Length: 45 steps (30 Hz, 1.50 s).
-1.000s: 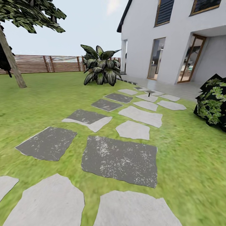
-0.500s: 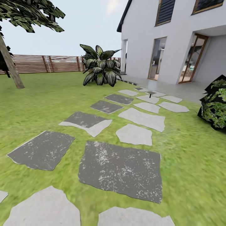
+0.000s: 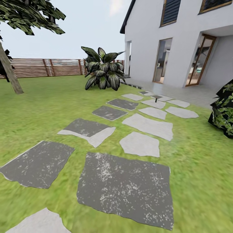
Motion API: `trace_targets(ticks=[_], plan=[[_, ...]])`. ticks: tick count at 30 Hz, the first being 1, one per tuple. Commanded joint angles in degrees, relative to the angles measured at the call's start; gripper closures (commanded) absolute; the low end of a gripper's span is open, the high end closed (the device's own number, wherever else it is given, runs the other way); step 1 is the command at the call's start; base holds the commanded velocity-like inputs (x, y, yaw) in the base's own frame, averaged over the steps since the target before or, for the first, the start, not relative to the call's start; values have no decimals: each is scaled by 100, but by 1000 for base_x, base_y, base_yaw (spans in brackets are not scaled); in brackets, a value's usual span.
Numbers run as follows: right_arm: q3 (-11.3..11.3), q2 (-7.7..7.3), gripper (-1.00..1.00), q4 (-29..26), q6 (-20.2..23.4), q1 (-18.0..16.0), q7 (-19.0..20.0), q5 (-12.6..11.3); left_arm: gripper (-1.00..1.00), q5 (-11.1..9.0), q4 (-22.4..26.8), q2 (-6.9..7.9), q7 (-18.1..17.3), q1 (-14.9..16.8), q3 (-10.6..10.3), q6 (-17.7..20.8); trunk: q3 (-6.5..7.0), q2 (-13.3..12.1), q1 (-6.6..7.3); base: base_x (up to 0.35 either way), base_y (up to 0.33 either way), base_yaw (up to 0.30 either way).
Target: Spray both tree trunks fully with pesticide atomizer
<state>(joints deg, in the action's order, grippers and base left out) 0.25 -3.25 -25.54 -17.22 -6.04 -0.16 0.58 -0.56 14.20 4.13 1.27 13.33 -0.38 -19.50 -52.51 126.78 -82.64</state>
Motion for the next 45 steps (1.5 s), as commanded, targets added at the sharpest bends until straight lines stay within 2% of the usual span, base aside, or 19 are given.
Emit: trace_targets(ticks=[1, 7, 28, 45], plan=[[2, -1, -100, 1, -18, -3, -2, 5, -100, -5, -5, 0, 13, 3, -6, -19, -5, 2, -2, 340, 0, 0], [1, 0, -100, 4, -18, -3, -2, 4, -100, -5, -5, 0, 13, 3, -6, -19, -5, 2, -2, 340, 0, -103], [1, 0, -100, 5, -11, -3, -2, 4, -100, -5, -5, 0, 14, 3, -6, -19, -5, 2, -2, 340, 0, -271], [9, 0, -100, 5, -18, -3, -2, 9, -100, -5, -5, 0, 13, 3, -6, -19, -5, 2, -2, 340, 0, -20]])
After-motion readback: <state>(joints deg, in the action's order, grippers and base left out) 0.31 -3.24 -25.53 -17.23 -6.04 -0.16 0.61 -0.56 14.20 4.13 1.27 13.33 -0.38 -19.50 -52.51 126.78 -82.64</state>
